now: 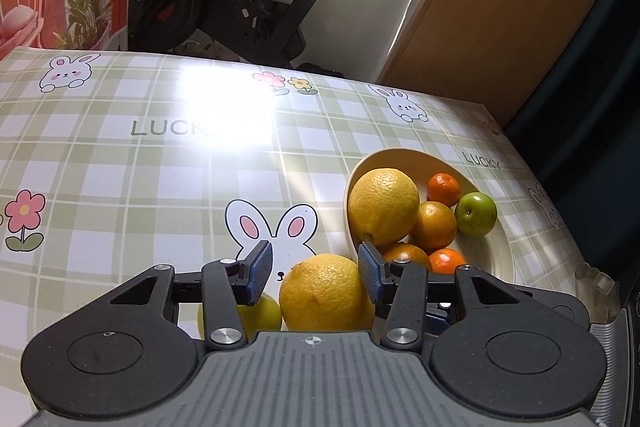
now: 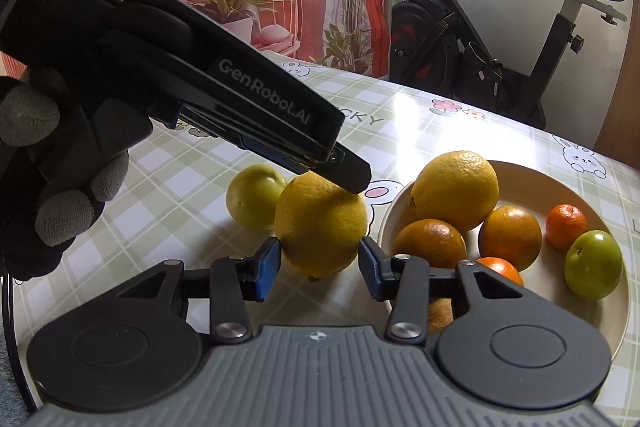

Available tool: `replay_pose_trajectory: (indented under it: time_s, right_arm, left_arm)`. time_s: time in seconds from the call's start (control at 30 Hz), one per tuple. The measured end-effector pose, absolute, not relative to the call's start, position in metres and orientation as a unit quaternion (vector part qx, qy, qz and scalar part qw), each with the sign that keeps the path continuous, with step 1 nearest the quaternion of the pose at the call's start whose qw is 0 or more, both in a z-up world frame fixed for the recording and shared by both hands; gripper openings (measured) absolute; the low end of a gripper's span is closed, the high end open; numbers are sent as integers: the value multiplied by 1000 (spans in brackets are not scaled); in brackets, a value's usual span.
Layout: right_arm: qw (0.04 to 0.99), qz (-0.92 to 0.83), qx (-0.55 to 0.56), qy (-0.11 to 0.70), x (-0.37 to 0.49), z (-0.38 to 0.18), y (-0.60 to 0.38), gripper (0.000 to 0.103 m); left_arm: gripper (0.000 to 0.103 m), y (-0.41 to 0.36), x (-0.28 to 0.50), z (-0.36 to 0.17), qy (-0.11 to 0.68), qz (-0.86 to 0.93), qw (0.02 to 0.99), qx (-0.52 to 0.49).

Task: Organize fruits
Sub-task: 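Move the right gripper to the large lemon and close on it, then carry the lemon onto the plate and open the right gripper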

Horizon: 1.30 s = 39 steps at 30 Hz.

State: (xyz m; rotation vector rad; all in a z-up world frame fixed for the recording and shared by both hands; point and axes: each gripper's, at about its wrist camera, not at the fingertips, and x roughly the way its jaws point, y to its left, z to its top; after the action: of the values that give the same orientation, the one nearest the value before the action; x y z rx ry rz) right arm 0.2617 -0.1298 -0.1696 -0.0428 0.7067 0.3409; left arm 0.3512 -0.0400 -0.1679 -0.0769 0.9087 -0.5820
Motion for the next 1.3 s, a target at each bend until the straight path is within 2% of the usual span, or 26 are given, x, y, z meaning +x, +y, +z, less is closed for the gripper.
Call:
replay_pose_trajectory:
  time_s: [0.1,0.17,0.27,0.33,0.67,1.03,1.3]
  right_arm:
    - [921,167,-18,352,262,-172,-131,33]
    - [918,167,-16,359,262,-174,-131,31]
    - [916,167,-3,364,261,-175,-132,34]
    - [914,168,2,368,263,-176,-132,43]
    - [912,171,20,373,267,-181,-128,52]
    - [912,170,41,372,244,-180,-135,51]
    - [927,153,42,339,223,-167,-151,51]
  left_arm:
    - [50,-40,353,-171,438,-278,854,-42]
    - [50,-40,353,-172,439,-281,853,-40]
    - [50,-40,349,-171,435,-287,853,-32]
    - [50,-40,346,-170,433,-290,853,-29]
    - [51,-33,325,-167,428,-299,853,-24]
    - [51,-40,290,-164,411,-294,863,-5]
    - [51,-58,277,-149,395,-309,865,4]
